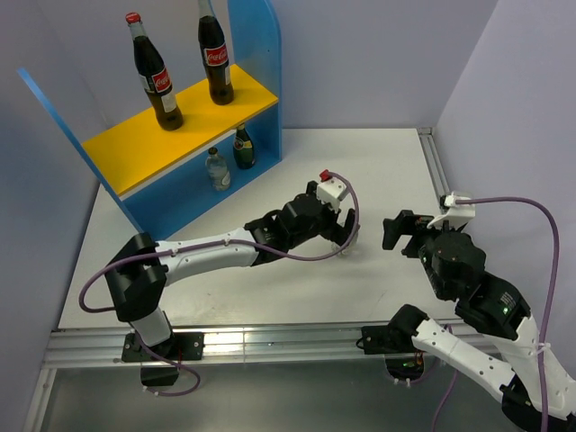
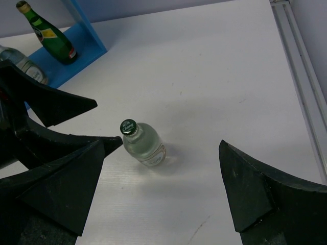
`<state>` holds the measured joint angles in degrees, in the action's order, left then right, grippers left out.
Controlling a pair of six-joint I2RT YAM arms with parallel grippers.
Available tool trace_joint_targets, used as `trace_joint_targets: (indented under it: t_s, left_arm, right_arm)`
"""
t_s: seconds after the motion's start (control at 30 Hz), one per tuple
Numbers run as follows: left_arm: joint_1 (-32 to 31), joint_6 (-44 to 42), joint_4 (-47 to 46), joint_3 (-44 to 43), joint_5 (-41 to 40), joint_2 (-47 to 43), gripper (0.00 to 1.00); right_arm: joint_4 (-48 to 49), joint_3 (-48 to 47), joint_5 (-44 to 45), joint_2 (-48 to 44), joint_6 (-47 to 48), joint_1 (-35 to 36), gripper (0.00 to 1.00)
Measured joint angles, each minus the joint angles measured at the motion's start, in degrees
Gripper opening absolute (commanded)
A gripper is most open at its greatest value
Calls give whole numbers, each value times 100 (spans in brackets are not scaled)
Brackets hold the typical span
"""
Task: Place and organize the beverage onto the shelf
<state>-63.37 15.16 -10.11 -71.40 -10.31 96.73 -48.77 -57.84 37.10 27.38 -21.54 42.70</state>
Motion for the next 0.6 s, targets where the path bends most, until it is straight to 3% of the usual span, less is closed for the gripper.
trace_joint_targets:
  t_s: [0.37,0.6]
  left_arm:
    - [-122,-282,-702,-188,-127,780,91]
    - [-127,-382,-636,-201,-334,1047,68]
  right_arm:
    - [-15,-2,-144,-39,107,0,100]
    - [-13,-2,-238,-120,162,0,100]
